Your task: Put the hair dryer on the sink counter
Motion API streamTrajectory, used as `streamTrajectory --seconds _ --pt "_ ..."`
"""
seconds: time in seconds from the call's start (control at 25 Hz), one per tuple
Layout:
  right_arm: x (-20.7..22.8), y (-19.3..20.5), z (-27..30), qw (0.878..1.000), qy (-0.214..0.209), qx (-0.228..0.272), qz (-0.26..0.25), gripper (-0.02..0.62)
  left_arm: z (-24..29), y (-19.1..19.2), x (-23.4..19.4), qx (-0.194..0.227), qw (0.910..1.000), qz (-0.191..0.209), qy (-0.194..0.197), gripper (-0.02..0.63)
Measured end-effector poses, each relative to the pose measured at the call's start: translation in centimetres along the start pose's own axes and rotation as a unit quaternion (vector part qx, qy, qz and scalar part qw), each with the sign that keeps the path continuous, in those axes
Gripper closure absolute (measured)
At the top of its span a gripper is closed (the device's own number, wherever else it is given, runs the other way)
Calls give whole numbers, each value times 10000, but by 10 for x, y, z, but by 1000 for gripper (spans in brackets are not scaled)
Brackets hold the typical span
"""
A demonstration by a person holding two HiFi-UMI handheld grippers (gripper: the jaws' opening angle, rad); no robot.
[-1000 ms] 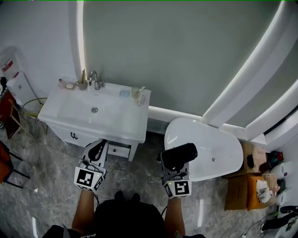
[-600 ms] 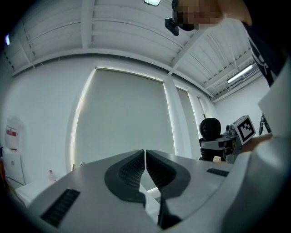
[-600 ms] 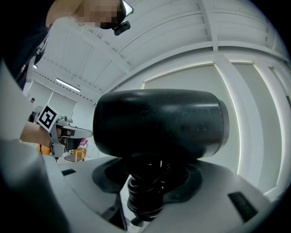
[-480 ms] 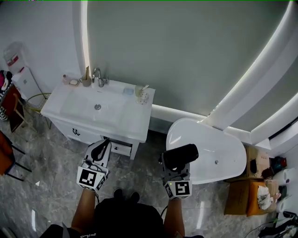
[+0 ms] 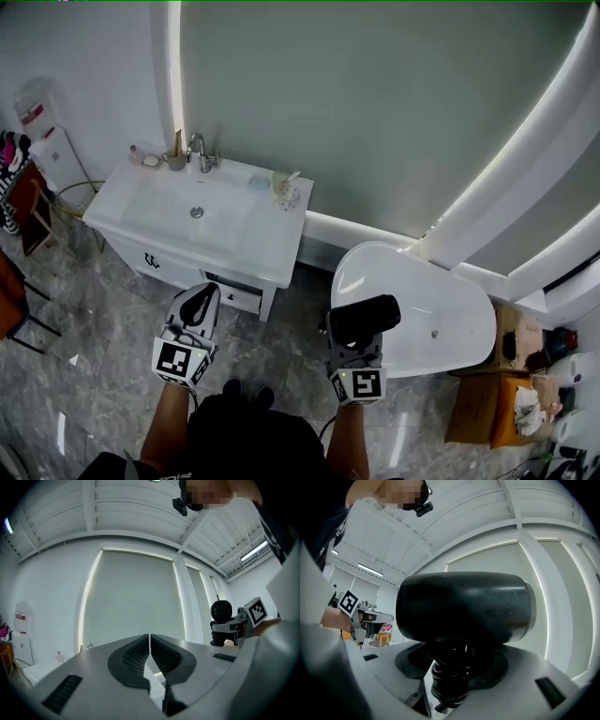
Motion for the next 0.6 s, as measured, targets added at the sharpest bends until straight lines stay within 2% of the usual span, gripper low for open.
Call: streamTrajectory --seconds 0.28,0.44,0.6 --pt "7 10 3 9997 -224 -24 57 376 -7 8 4 -20 9996 -131 -242 572" --pt "10 11 13 9995 -304 -20 -7 376 -4 11 -4 -13 9991 72 -429 572" --pt "8 15 23 9994 -330 -26 -60 376 1 19 -18 58 9985 -95 -543 572"
Point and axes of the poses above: the fingertips, and each gripper's own axes: z forward along the fingers, x to its right, y out of its underside, the point moved 8 cm from there along -z, backward along the fingers, and after that the axes turned 6 degrees about -z, right-handed, at the moved point
